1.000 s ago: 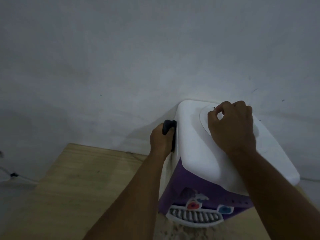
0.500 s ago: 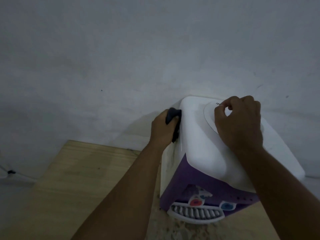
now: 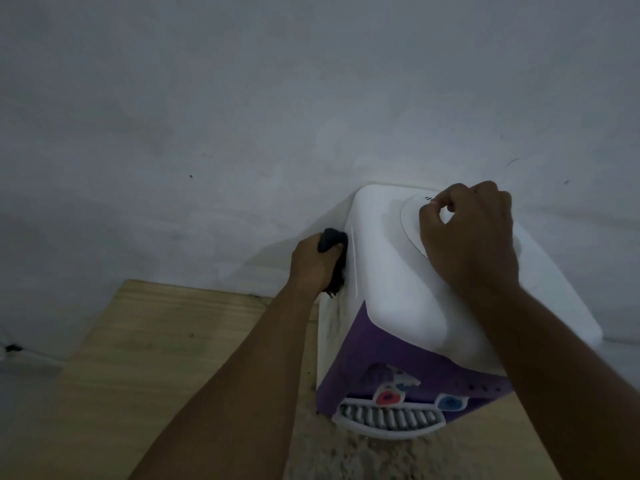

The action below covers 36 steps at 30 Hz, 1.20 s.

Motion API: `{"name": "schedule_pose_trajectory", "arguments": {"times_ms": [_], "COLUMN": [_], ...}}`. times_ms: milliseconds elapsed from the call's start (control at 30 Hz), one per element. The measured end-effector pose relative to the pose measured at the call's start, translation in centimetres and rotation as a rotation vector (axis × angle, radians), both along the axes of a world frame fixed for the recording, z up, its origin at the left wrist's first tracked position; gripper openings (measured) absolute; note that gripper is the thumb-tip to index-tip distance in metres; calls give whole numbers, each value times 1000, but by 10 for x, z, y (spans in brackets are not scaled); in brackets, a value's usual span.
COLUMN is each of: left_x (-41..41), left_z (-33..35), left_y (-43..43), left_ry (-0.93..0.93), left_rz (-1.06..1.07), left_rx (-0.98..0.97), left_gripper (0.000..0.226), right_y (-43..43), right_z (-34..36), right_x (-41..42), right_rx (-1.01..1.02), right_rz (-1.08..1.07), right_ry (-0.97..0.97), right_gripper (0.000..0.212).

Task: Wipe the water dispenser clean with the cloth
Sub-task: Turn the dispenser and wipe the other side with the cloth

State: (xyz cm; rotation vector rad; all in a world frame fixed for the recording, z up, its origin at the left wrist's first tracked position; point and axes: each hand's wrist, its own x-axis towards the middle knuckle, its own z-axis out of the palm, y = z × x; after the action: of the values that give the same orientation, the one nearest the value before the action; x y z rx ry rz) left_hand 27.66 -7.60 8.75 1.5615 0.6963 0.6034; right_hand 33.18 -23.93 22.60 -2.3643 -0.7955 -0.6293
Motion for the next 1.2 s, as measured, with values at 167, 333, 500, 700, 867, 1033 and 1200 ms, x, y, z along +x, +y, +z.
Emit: {"name": "schedule_pose_trajectory", "arguments": {"times_ms": [167,333,500,700,867,1033,1200], "left_x": [-4,-32,-46,-11,-4,-31,-64], "left_z": [28,17,19,36,43,27,18], "left_y": [-12,-36,-32,-21,-19,-39,-52], "left_ry": [-159,-240,-251,-107,-42,-141,-241], "left_rz": [53,8,-90,10,48,15,-93], "left_rx": [147,190,251,248,283,217,208], "left_gripper": [28,32,24,25,34,24,16], "right_y": [0,0,0,-1,0,0,-1], "right_z": [0,0,0,-1,0,0,0], "right_x": [0,0,-1,0,1,0,-2], "right_rx": [-5,-29,-36,-107,-127,-119,-99], "right_rz": [7,6,13,39,70,68,52], "right_ry": [-15,-27,-72,-158,-161,-143,-140], "right_gripper": [20,20,19,22,21,22,23]}}
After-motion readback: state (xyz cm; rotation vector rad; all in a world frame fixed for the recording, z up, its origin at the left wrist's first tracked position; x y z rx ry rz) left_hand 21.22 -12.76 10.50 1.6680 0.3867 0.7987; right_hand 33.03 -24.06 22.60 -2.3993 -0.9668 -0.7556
